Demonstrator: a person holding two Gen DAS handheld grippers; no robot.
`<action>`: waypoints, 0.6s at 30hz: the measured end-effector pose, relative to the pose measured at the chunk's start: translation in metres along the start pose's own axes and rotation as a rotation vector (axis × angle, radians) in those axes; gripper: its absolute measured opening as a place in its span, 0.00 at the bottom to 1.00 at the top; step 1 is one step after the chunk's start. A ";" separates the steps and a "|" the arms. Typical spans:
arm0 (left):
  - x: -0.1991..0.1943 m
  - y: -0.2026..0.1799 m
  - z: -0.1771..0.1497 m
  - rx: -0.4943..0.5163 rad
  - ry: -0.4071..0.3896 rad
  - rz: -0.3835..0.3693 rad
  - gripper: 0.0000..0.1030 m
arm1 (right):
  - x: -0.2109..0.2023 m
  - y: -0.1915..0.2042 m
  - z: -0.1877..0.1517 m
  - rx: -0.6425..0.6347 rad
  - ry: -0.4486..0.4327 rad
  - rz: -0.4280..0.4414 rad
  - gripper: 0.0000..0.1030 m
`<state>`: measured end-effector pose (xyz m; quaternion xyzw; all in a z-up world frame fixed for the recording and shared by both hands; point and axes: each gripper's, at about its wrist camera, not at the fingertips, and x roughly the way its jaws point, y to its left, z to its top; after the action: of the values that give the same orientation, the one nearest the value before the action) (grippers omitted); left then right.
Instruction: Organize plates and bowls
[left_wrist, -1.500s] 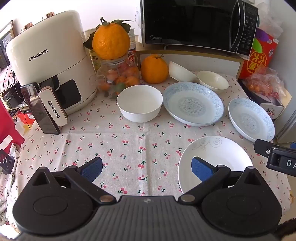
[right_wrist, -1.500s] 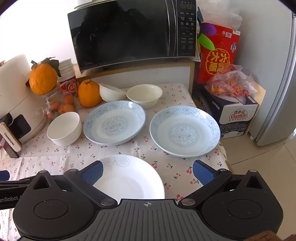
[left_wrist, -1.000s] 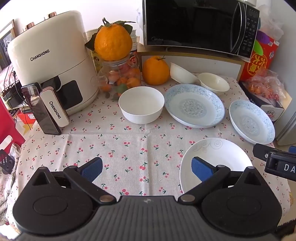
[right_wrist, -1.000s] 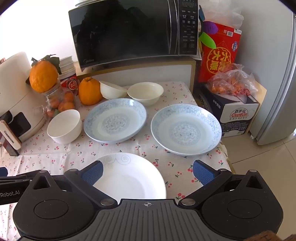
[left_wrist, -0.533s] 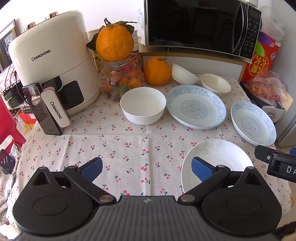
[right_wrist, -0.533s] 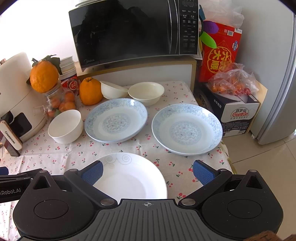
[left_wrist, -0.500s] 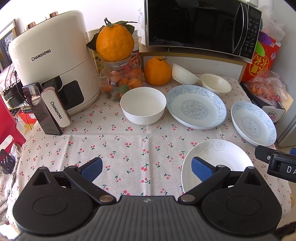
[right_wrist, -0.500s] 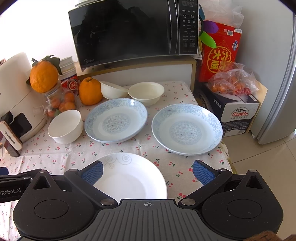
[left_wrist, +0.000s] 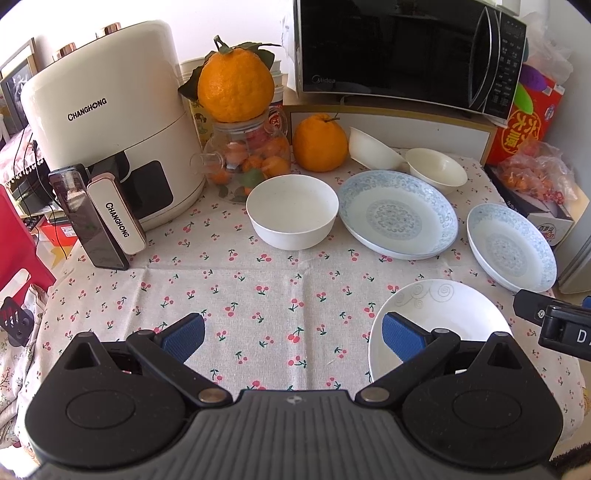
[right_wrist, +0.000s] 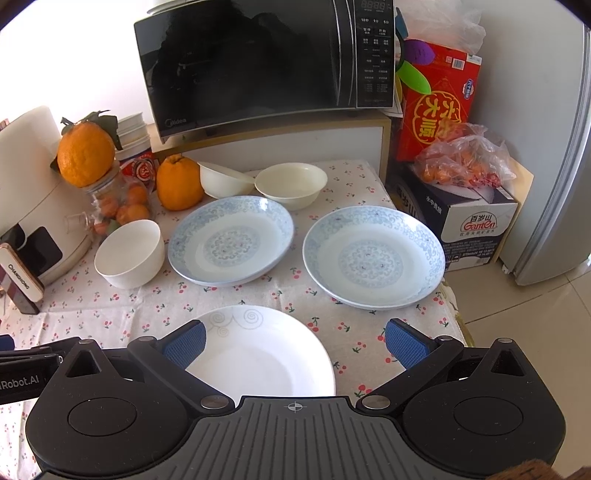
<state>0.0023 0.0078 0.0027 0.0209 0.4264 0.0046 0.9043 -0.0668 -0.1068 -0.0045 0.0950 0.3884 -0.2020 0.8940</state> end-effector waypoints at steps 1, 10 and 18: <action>0.000 0.000 0.000 0.000 -0.001 0.001 1.00 | 0.000 0.000 0.000 -0.001 0.001 0.000 1.00; 0.000 0.000 0.001 -0.001 -0.005 0.010 1.00 | 0.000 -0.001 0.001 0.003 0.002 0.000 1.00; -0.001 0.001 0.000 -0.002 -0.003 0.011 1.00 | -0.004 0.002 0.002 -0.006 0.003 -0.008 1.00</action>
<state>0.0020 0.0086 0.0031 0.0224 0.4250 0.0098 0.9049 -0.0678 -0.1047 -0.0001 0.0910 0.3907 -0.2043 0.8929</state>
